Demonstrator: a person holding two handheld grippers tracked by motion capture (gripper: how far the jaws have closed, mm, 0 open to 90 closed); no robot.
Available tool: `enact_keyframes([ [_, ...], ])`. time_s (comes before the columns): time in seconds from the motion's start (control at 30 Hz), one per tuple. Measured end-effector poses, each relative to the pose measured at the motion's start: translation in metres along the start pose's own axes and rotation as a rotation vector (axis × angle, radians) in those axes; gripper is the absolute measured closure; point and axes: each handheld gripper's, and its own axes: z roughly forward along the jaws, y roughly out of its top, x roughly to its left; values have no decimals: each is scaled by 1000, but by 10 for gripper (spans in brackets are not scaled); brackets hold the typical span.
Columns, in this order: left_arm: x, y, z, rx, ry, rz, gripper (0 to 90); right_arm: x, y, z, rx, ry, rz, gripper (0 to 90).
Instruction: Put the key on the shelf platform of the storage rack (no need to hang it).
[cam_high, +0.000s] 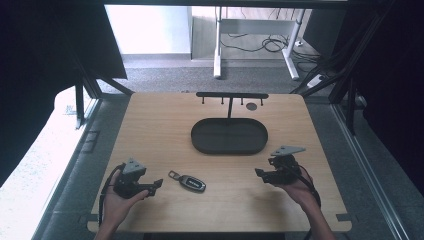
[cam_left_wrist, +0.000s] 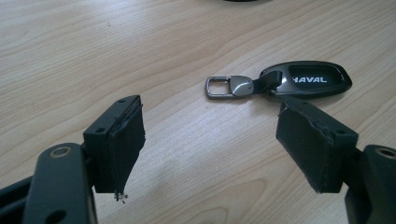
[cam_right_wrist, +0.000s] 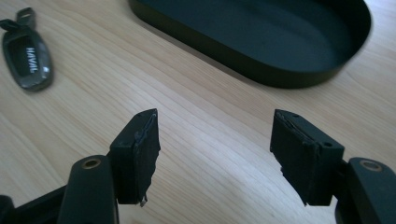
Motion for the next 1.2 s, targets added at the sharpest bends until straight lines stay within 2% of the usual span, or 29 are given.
enact_keyframes([
  [0.1,1,0,0,2,1,-1,239,4,6,1,7,26,-4,333],
  [0.13,1,-1,1,3,0,-1,239,10,12,3,13,40,-26,332],
  [0.23,1,-1,1,3,-1,-1,239,15,17,4,15,49,-34,333],
  [0.27,1,-1,0,2,-1,-1,239,20,23,6,16,57,-50,334],
  [0.6,0,-1,2,9,-3,2,239,37,40,12,33,77,-112,338],
  [0.63,0,-1,2,8,-3,3,239,40,45,15,36,82,-129,339],
  [1.0,2,-1,1,1,-3,-3,239,59,60,29,62,114,-183,340],
  [1.2,2,-1,2,2,-6,-8,239,75,71,38,74,141,-222,336],
])
